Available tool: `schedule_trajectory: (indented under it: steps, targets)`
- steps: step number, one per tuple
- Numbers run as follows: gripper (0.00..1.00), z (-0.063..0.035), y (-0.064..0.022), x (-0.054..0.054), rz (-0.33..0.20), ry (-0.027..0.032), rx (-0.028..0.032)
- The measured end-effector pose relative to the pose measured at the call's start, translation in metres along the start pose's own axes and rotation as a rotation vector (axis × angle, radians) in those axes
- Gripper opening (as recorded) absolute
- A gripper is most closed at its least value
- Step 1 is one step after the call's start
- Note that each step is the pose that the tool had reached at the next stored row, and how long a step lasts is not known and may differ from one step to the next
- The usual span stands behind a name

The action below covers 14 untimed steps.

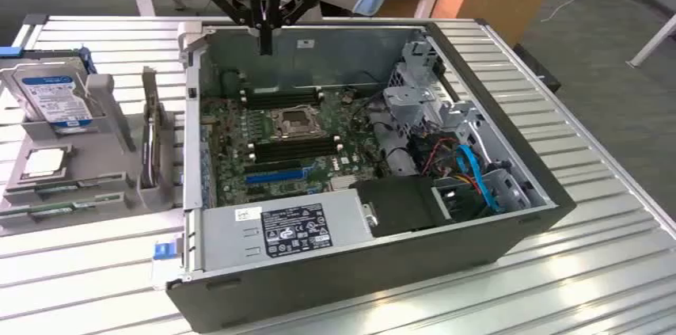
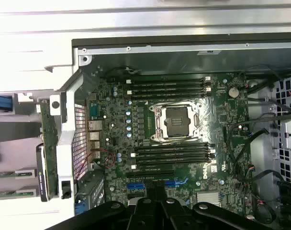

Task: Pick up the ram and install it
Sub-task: 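Reach for the ram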

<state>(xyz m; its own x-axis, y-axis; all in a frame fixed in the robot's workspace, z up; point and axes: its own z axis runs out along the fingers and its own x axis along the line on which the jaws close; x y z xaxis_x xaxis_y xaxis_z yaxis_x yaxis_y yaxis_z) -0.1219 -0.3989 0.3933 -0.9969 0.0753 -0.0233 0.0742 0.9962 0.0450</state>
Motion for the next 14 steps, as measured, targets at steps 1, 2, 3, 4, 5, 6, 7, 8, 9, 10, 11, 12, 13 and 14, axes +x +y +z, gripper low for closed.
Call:
schedule_trajectory:
  steps: [1, 2, 3, 4, 5, 6, 7, 8, 9, 10, 11, 12, 13, 14]
  targets:
    - [0.10, 0.0000, 0.0000, 0.0000, 0.000, 0.0000, 0.0000]
    - [0.10, 0.0000, 0.0000, 0.0000, 0.000, 0.0000, -0.0001]
    - [0.10, 0.0000, 0.0000, 0.0000, 0.000, 0.0000, 0.0000]
    - [0.10, 0.0000, 0.0000, 0.0000, 0.000, 0.0000, 0.0000]
    - [0.10, 0.0000, 0.0000, 0.0000, 0.000, 0.0000, 0.0000]
    - [0.10, 0.0000, 0.0000, 0.0001, 0.000, 0.0000, 0.0000]
    - [0.10, 0.0000, 0.0000, 0.0004, 0.000, 0.0000, 0.0000]
    - [0.10, 0.0000, 0.0000, 0.0009, 0.000, 0.0000, 0.0001]
    - [0.10, 0.0000, -0.0001, 0.0014, 0.000, 0.0000, 0.0000]
    - [0.10, 0.0000, -0.0002, 0.0021, 0.000, 0.0000, 0.0000]
    - [0.10, -0.0001, -0.0002, 0.0029, 0.000, 0.0000, 0.0000]
    - [0.10, -0.0001, -0.0003, 0.0038, 0.000, 0.0000, 0.0001]
    - [0.10, -0.0001, -0.0004, 0.0047, 0.000, -0.0001, -0.0001]
    - [0.10, -0.0001, -0.0004, 0.0056, 0.000, 0.0000, -0.0001]
